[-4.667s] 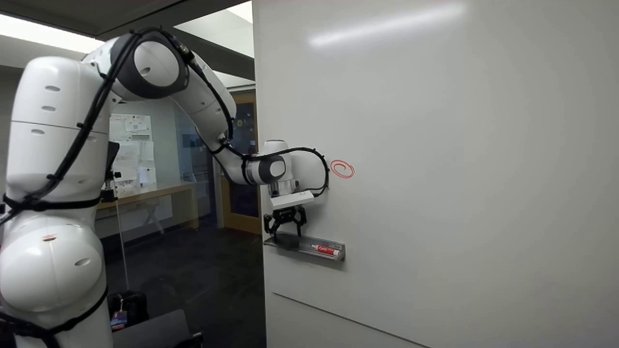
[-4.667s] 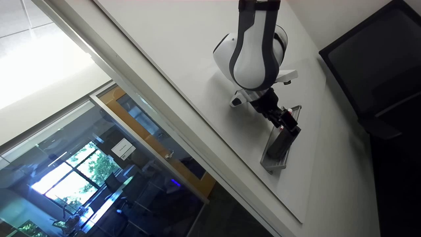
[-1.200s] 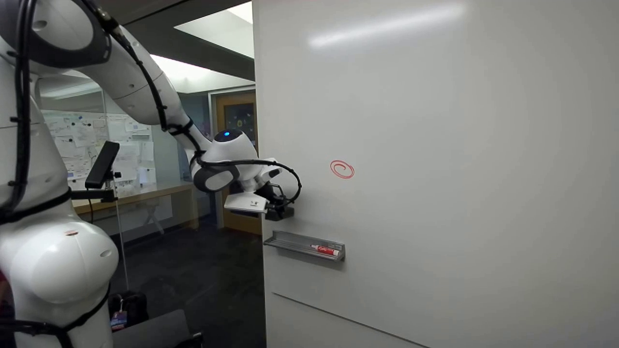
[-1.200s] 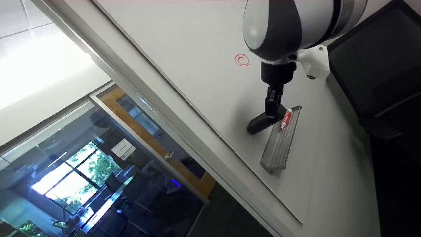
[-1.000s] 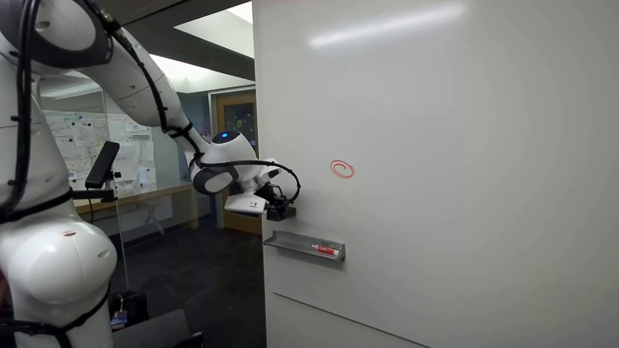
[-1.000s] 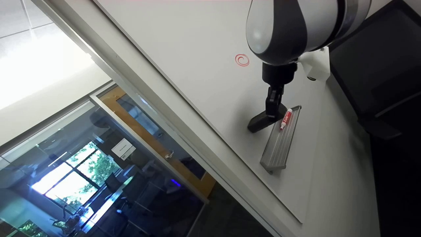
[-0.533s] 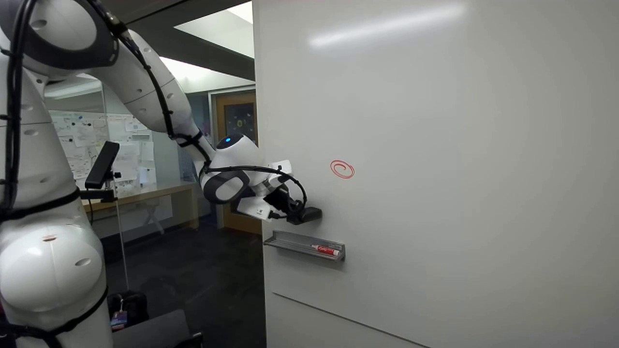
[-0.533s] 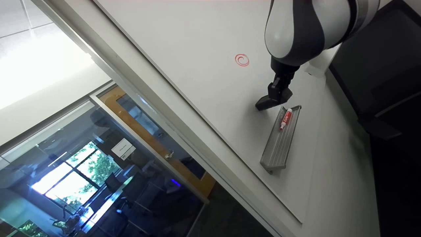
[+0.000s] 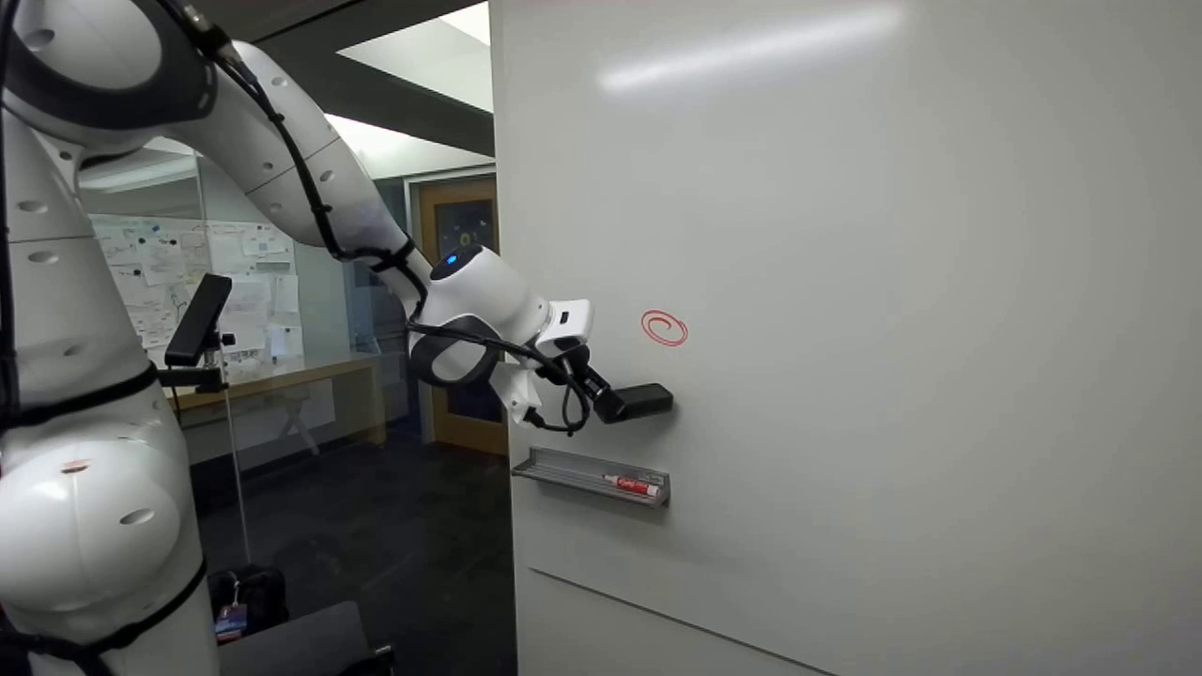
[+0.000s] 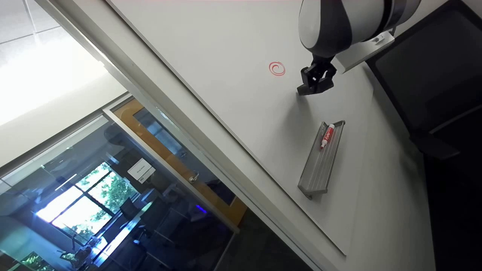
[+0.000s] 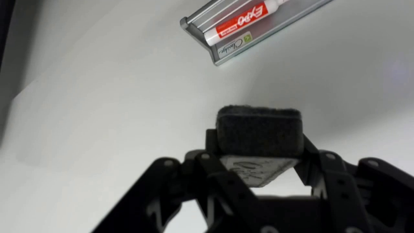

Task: Use the duster to clean the whiteboard

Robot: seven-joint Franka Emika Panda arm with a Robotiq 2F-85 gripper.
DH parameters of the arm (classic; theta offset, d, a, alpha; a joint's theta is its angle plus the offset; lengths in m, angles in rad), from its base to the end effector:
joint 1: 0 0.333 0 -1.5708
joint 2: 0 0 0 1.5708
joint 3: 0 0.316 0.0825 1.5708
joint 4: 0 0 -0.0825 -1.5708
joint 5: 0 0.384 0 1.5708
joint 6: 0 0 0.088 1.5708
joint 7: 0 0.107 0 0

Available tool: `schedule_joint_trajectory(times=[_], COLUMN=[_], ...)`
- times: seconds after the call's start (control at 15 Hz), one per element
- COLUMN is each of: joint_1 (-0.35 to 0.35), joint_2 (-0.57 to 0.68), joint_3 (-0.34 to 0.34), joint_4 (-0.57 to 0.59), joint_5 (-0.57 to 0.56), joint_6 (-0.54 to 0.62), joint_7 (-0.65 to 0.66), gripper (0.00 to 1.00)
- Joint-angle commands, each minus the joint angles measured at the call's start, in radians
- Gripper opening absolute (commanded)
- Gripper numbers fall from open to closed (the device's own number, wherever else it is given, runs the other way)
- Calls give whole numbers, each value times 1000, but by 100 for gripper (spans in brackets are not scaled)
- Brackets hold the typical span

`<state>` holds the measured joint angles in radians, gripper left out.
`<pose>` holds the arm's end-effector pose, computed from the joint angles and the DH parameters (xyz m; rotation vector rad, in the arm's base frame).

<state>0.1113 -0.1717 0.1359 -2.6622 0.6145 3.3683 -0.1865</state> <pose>0.4499 0.0487 0.3909 -2.7338 0.2994 -1.2250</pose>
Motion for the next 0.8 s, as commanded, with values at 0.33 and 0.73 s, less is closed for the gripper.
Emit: schedule_joint_trajectory(times=[0.33, 0.73], joint_1=[-165, -271], joint_2=[-67, -97], joint_3=[191, 291], joint_4=[80, 115], joint_5=[287, 298], joint_6=[104, 92], joint_7=[116, 126], gripper=[32, 57])
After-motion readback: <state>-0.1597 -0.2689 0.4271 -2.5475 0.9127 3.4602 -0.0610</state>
